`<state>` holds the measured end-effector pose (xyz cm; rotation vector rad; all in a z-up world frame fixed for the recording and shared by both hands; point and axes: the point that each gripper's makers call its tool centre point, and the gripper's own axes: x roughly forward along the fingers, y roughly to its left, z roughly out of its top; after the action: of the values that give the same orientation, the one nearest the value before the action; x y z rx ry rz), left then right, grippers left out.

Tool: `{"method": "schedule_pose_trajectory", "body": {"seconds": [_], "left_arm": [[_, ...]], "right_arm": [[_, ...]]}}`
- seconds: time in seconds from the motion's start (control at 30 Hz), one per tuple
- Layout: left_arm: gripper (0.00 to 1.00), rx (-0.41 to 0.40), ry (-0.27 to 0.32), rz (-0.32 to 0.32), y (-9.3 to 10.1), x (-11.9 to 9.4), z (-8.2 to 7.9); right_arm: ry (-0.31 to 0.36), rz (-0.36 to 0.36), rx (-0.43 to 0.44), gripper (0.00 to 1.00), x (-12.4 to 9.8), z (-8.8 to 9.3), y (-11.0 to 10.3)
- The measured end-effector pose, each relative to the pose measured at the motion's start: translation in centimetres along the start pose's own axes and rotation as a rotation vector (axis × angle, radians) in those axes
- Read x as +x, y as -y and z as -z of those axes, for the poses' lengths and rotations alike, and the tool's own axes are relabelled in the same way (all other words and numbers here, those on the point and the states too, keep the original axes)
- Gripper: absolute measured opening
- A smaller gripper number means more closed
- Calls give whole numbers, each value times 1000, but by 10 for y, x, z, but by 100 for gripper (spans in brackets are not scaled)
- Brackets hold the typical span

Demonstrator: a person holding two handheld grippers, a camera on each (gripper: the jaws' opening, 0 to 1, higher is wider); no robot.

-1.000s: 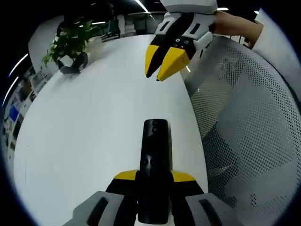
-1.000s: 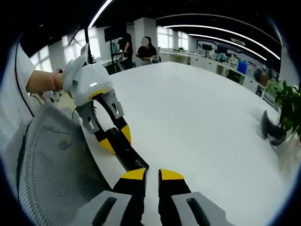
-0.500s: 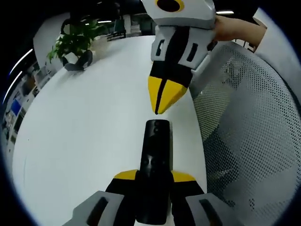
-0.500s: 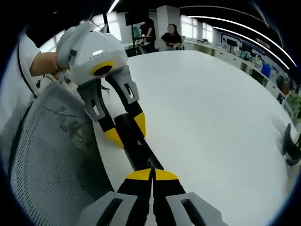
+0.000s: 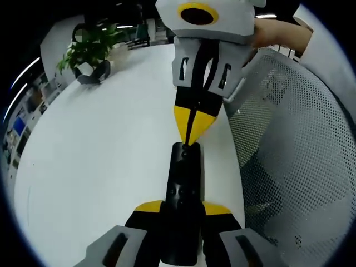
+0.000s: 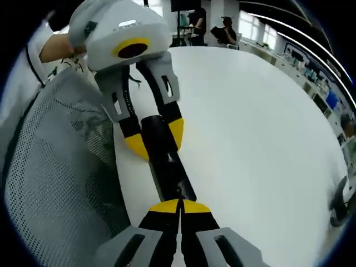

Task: Press the specified remote control buttons in sequence, fully releasing each button before pressing the next.

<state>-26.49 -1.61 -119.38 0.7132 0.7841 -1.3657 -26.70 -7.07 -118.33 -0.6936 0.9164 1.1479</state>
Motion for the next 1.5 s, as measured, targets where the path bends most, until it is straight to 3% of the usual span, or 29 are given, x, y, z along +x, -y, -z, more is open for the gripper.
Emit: {"method": "schedule_pose_trajectory", "body": {"seconds": [0.27, 0.37, 0.47, 0.53, 0.63, 0.73, 0.9, 1.1, 1.27, 1.33, 1.5], "left_arm": [[24, 15, 6, 7, 0, 0, 0], [24, 23, -1, 13, 1, 1, 0], [24, 26, -4, 14, 1, 1, 0], [24, 28, -9, 15, 1, 1, 0], [24, 29, -17, 15, 1, 1, 0], [24, 23, -23, 9, 1, 1, 0], [25, 20, -20, 12, 1, -1, 3], [25, 15, -57, 1, 0, -13, 20], [24, 11, -60, -3, 0, -12, 18], [24, 28, -78, 6, 0, -12, 18], [24, 56, -93, 25, 1, -11, 19]], "right_arm": [[-64, -14, -38, 0, 4, -3, 4], [-59, -48, 89, 0, 3, -2, 4], [-36, -52, 102, 0, 5, -5, 8], [-64, -58, -12, 0, 6, -6, 6], [-95, -60, -76, 0, 7, -5, 4], [-50, -48, -19, 0, 5, -4, 5], [-11, -7, -43, 0, 4, -3, 2], [33, 25, -32, 0, 4, -4, 4], [139, 28, 20, 0, 2, -7, 5], [151, 9, 91, 0, 0, -8, 1], [156, 24, 41, 0, -4, -17, -1]]}}
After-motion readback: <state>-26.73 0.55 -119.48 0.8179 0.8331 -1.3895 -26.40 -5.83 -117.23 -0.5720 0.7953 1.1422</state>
